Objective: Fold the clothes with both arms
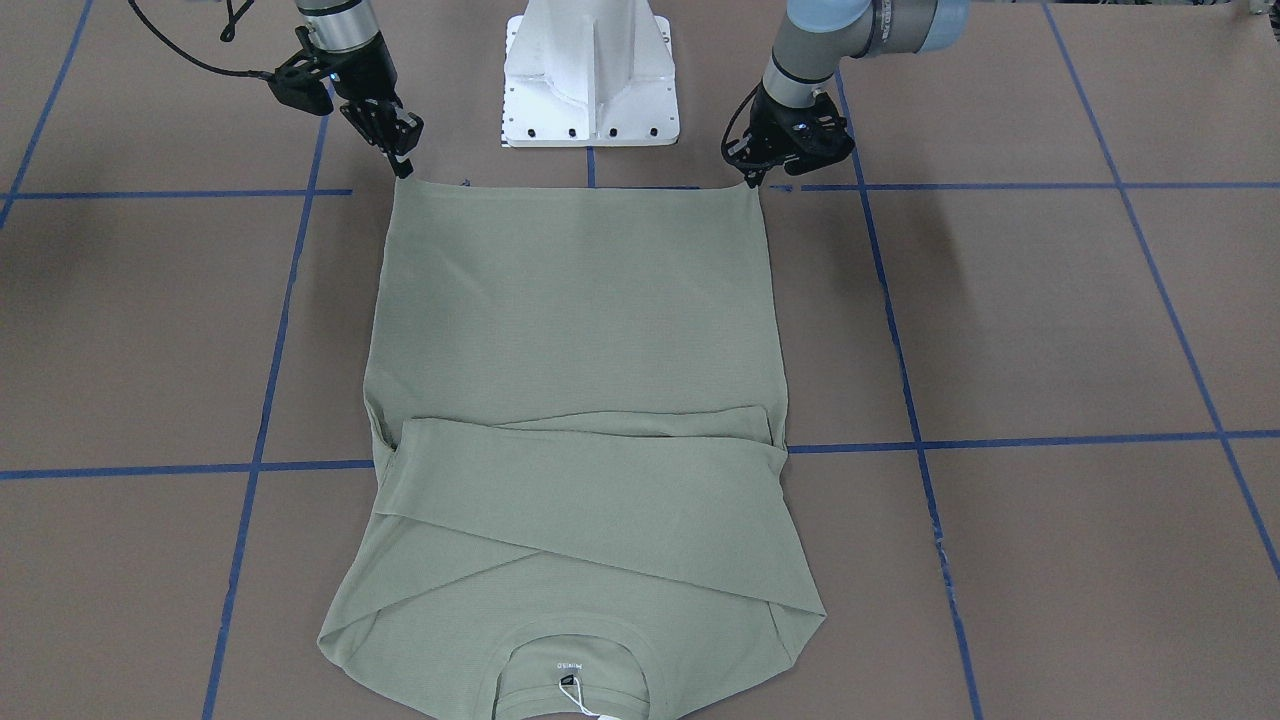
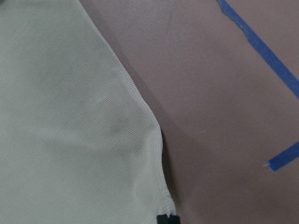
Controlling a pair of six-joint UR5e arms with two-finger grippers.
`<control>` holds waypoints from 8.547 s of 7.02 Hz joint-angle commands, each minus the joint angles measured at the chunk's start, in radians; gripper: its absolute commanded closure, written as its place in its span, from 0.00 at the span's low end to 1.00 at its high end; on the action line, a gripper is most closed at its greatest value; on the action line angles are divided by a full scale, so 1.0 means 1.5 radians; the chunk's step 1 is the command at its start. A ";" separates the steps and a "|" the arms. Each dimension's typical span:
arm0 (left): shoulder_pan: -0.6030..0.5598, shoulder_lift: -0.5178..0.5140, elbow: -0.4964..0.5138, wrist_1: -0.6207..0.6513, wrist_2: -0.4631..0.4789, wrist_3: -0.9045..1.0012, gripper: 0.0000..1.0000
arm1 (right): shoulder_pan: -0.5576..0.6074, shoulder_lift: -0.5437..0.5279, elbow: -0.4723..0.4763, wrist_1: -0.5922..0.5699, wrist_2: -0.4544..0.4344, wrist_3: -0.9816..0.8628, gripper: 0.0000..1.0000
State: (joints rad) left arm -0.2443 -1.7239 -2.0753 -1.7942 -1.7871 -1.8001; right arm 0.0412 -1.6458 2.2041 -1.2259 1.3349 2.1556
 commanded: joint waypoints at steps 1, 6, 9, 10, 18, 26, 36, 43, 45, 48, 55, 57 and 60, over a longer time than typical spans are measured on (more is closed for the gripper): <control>0.002 0.017 -0.070 0.002 -0.003 -0.036 1.00 | -0.001 -0.019 0.037 -0.001 0.006 0.001 1.00; 0.035 0.052 -0.204 0.013 -0.004 -0.098 1.00 | -0.006 -0.107 0.154 -0.002 0.037 0.001 1.00; -0.111 -0.047 -0.139 0.025 0.000 0.006 1.00 | 0.146 -0.025 0.088 -0.003 0.051 -0.116 1.00; -0.166 -0.116 -0.042 0.023 0.001 0.042 1.00 | 0.236 0.056 0.005 -0.007 0.109 -0.186 1.00; -0.348 -0.300 0.511 -0.375 0.118 0.141 1.00 | 0.529 0.490 -0.579 -0.017 0.230 -0.438 1.00; -0.348 -0.328 0.611 -0.461 0.121 0.175 0.95 | 0.525 0.551 -0.696 0.022 0.224 -0.455 1.00; -0.353 -0.298 0.540 -0.463 0.063 0.174 0.58 | 0.371 0.256 -0.334 0.024 0.228 -0.191 0.32; -0.352 -0.298 0.522 -0.455 0.062 0.171 0.58 | 0.364 0.235 -0.327 0.025 0.237 -0.192 1.00; -0.351 -0.298 0.506 -0.454 0.060 0.168 0.58 | 0.354 0.188 -0.248 0.017 0.248 -0.194 1.00; -0.330 -0.282 0.412 -0.453 -0.020 0.097 0.58 | 0.260 -0.037 -0.005 0.015 0.302 -0.154 1.00; -0.231 -0.219 0.338 -0.423 -0.036 -0.007 0.40 | 0.030 -0.068 0.075 0.015 0.385 -0.039 0.00; -0.193 -0.219 0.285 -0.230 -0.025 -0.030 0.38 | 0.177 -0.067 0.072 0.015 0.386 -0.045 0.00; -0.158 -0.217 0.283 -0.208 0.009 -0.034 0.38 | 0.252 -0.038 0.066 0.016 0.387 -0.049 0.00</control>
State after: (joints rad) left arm -0.5065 -2.0493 -1.6488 -2.1267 -1.7925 -1.8469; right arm 0.3920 -1.7161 2.3056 -1.2028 1.9157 2.0829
